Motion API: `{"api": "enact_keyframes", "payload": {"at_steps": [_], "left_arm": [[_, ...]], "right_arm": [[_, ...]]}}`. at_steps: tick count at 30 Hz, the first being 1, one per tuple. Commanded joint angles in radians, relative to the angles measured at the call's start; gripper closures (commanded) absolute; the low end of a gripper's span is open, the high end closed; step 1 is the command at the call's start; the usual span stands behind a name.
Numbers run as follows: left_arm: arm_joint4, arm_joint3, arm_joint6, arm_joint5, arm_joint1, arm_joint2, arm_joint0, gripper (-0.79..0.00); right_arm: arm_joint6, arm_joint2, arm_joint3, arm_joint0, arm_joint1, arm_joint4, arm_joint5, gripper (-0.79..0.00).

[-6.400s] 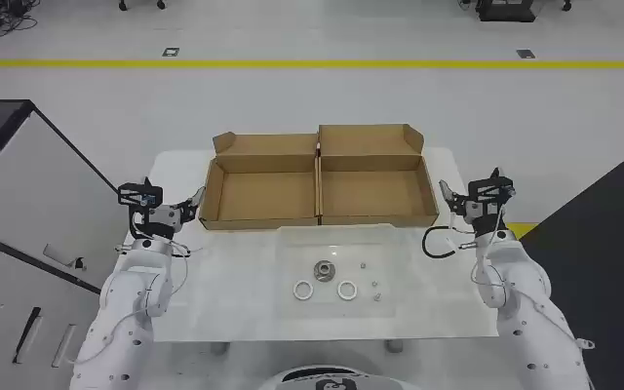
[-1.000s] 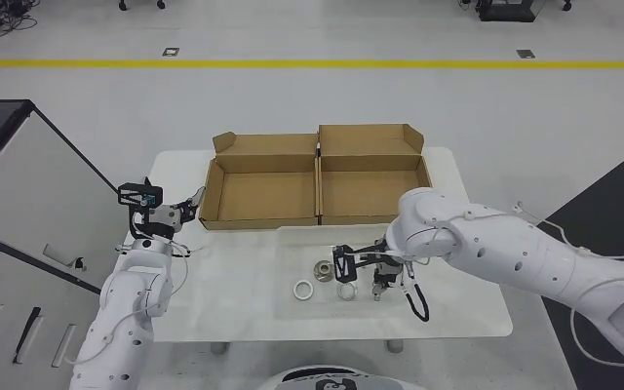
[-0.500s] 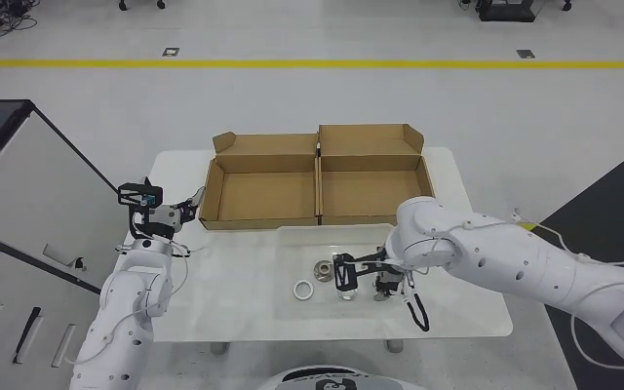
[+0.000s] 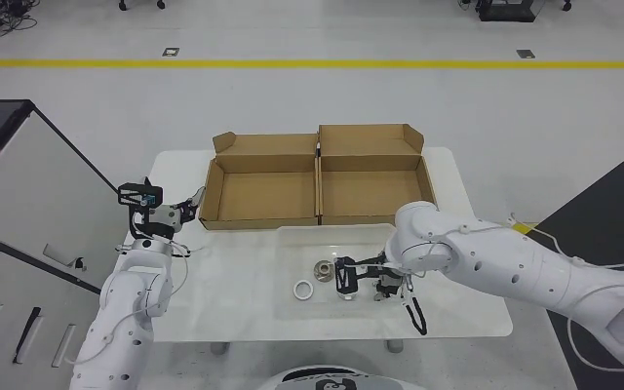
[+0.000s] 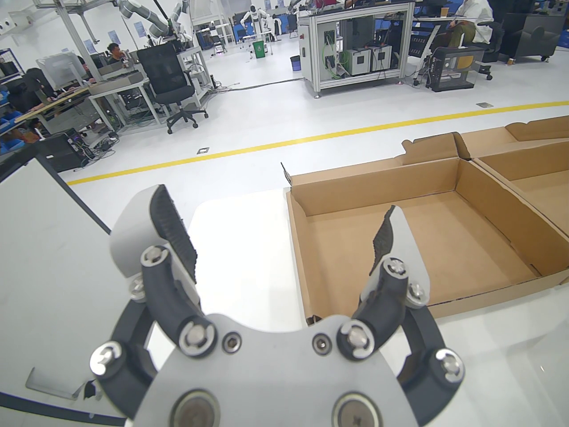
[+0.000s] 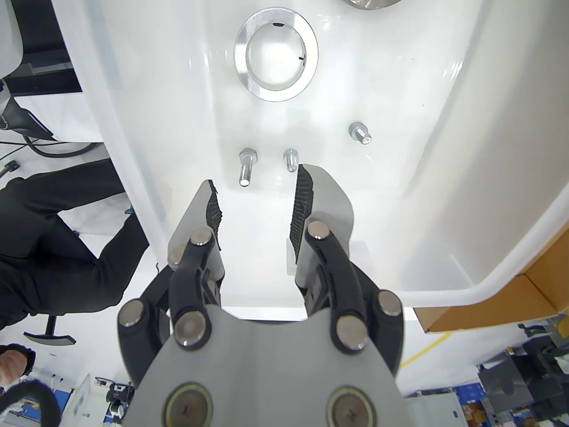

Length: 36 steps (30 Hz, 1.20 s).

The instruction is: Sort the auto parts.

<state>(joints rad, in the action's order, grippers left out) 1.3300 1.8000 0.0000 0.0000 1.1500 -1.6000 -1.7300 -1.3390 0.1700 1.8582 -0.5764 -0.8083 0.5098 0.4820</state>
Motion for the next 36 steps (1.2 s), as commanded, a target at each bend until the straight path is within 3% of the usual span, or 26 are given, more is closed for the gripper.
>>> {"api": "enact_keyframes", "payload": {"at_steps": [1, 36], "left_arm": [[0.000, 0.000, 0.000, 0.000, 0.000, 0.000, 0.000, -0.785], [0.000, 0.000, 0.000, 0.000, 0.000, 0.000, 0.000, -0.785]], "right_arm": [[-0.004, 0.000, -0.001, -0.002, -0.002, 0.002, -0.004, -0.369], [-0.055, 0.000, -0.053, -0.034, -0.046, -0.013, -0.055, -0.326]]}}
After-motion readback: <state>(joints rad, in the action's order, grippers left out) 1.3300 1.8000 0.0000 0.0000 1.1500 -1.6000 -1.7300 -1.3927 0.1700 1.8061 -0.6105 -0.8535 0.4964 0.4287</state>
